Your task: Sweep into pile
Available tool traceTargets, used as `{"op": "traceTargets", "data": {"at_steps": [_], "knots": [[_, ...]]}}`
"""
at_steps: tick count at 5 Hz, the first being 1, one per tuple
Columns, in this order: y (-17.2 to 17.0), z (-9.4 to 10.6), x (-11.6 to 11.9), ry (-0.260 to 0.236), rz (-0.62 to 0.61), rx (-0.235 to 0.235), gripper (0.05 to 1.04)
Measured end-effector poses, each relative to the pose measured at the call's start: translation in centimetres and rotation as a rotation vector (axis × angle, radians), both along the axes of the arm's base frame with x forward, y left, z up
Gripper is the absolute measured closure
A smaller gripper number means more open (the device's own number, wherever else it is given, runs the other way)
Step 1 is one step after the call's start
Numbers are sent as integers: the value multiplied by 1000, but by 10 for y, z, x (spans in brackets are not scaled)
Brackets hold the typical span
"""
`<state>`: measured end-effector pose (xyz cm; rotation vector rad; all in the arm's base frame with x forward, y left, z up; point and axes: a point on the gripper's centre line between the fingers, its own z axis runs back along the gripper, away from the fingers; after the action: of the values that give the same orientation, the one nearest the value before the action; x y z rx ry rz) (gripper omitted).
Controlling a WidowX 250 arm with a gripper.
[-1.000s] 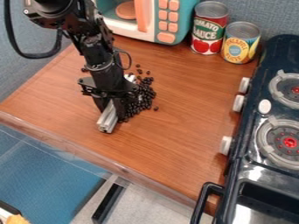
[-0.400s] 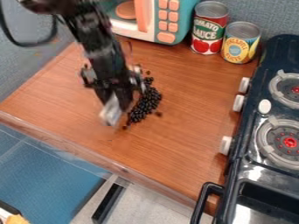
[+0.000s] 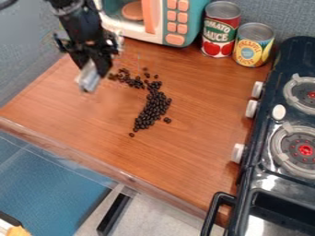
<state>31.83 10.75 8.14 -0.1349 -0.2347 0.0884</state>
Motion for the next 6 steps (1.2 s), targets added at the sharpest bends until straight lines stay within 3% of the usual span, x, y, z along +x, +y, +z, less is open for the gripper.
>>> {"op": "traceTargets", "data": {"at_steps": [2,3,4,6], "knots": [[63,-31,21,76,-9,177,695],[85,-32,33,106,6,236,695],[98,-35,44,124,12,281,695],[86,-62,49,131,-77,330,695]]}}
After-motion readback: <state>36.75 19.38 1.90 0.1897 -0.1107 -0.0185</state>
